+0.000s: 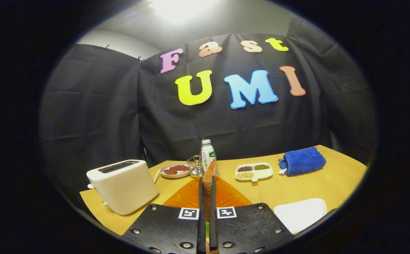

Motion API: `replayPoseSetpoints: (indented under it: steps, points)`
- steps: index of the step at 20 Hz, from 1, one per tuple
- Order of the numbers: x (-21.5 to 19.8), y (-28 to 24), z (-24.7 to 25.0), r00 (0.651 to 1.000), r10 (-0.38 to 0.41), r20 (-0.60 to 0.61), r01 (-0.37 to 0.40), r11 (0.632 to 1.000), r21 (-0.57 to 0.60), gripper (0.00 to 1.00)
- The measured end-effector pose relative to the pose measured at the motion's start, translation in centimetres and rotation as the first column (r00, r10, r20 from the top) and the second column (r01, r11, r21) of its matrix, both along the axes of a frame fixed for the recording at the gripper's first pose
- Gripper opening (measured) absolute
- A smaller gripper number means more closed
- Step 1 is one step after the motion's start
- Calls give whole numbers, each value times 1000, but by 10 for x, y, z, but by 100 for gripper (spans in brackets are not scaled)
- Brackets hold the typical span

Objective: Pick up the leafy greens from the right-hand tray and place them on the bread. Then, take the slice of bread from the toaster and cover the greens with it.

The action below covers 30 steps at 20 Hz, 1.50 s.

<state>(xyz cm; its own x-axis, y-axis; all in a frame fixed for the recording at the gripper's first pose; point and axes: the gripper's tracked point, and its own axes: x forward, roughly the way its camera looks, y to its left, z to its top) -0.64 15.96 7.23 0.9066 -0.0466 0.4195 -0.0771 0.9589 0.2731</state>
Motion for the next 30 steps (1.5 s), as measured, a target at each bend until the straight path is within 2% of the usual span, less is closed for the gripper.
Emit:
replayPoseSetpoints:
  steps: [6, 12, 17, 21, 25, 30]
  points:
    - [-1, -30, -28, 995, -96, -28, 95, 995, -38, 4]
    - [7, -7, -38, 996, -88, -34, 83, 987, -135, 4]
    - [14, 18, -48, 997, -31, -66, 18, 982, -188, 4]
    - [21, 41, -58, 990, 77, -120, -97, 980, -173, 4]
    - [30, 66, -82, 957, 198, -213, -225, 968, -112, 4]
    - [28, 69, -85, 951, 200, -236, -232, 966, -116, 4]
